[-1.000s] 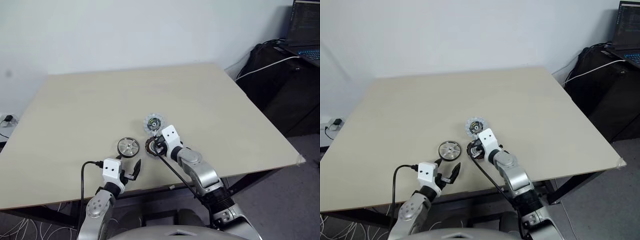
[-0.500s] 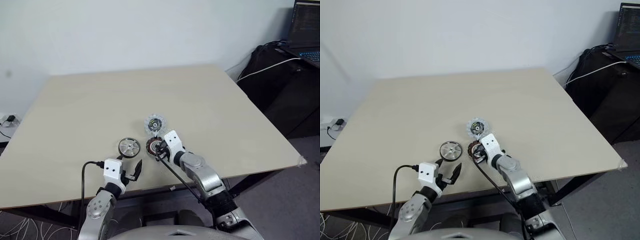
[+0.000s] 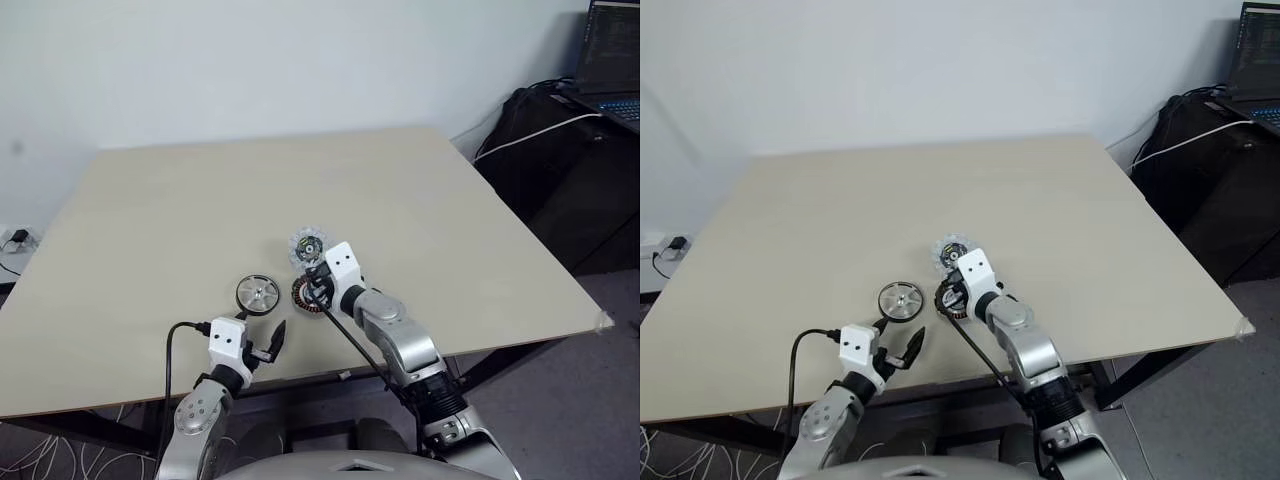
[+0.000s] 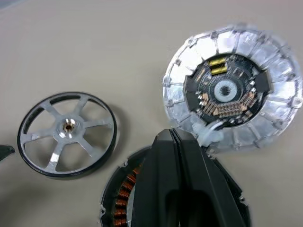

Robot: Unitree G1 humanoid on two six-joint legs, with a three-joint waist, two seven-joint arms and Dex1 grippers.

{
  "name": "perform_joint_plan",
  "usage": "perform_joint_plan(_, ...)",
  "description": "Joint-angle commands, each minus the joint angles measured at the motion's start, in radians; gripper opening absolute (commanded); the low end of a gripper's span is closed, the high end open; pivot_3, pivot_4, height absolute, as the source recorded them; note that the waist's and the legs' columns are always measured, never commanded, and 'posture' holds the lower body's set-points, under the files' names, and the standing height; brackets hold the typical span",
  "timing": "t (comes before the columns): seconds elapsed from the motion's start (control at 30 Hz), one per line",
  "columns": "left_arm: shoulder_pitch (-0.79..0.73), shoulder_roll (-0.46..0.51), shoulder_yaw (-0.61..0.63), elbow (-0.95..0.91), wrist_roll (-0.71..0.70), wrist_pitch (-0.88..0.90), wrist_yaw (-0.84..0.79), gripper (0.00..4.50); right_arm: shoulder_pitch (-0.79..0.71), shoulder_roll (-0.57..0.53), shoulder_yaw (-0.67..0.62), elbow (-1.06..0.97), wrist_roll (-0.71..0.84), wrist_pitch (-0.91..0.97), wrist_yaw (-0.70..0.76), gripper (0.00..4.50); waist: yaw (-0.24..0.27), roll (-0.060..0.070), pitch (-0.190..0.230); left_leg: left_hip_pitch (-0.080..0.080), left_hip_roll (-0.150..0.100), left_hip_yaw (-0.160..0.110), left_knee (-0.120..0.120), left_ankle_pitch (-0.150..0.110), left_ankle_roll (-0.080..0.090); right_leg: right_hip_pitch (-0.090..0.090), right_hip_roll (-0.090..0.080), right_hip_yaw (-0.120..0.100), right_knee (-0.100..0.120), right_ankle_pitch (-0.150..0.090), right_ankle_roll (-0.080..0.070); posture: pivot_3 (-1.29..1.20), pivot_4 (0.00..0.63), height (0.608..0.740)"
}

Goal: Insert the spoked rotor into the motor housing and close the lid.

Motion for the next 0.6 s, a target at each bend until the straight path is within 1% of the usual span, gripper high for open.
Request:
perform_joint_plan(0.03, -0.005, -0.001, 0.008, 0.004, -0.006, -0.038, -0.007, 4.5, 0.014, -0.019, 0.009, 0.04, -0.017, -0.012, 0.008, 0.02, 0.0, 0.0, 0.0, 0.0, 0.0, 0.0, 0.0, 0.0, 0.0, 0.0, 0.0, 0.0, 0.0, 0.0, 0.0, 0.0, 0.0, 0.74)
perform_joint_plan(0.13, -0.008, -0.002, 0.01, 0.016, -0.007, -0.048, -0.007, 4.5, 0.043, -0.048, 0.019, 0.067, -0.029, 0.019, 0.015, 0.02, -0.001, 0.002, -0.001, 0.0, 0.0, 0.0, 0.0, 0.0, 0.0, 0.0, 0.0, 0.0, 0.0, -0.001, 0.001, 0.0, 0.0, 0.74)
perform_joint_plan(0.23, -0.01, -0.002, 0.01, 0.02, -0.007, -0.052, -0.009, 4.5, 0.071, -0.067, 0.017, 0.024, -0.017, 0.049, 0.029, 0.02, -0.002, 0.001, -0.003, 0.002, 0.001, 0.0, 0.0, 0.0, 0.0, 0.001, 0.0, 0.0, 0.0, -0.002, 0.003, 0.0, 0.0, 0.74)
perform_joint_plan(0.5, -0.019, -0.002, 0.003, 0.0, -0.006, -0.034, -0.009, 4.5, 0.04, -0.024, -0.066, -0.092, 0.043, -0.017, -0.001, 0.02, -0.001, 0.001, -0.002, 0.001, 0.001, 0.0, 0.001, 0.0, -0.001, 0.002, 0.0, 0.0, 0.001, -0.002, 0.003, 0.0, 0.0, 0.74)
perform_joint_plan(0.6, -0.006, -0.018, 0.029, -0.015, -0.036, -0.039, 0.007, 4.5, 0.064, -0.026, -0.084, -0.173, 0.087, -0.031, 0.036, 0.02, -0.002, 0.001, -0.002, 0.0, 0.001, 0.0, 0.001, 0.0, 0.0, 0.0, 0.0, 0.0, 0.001, -0.002, 0.004, 0.0, 0.0, 0.74)
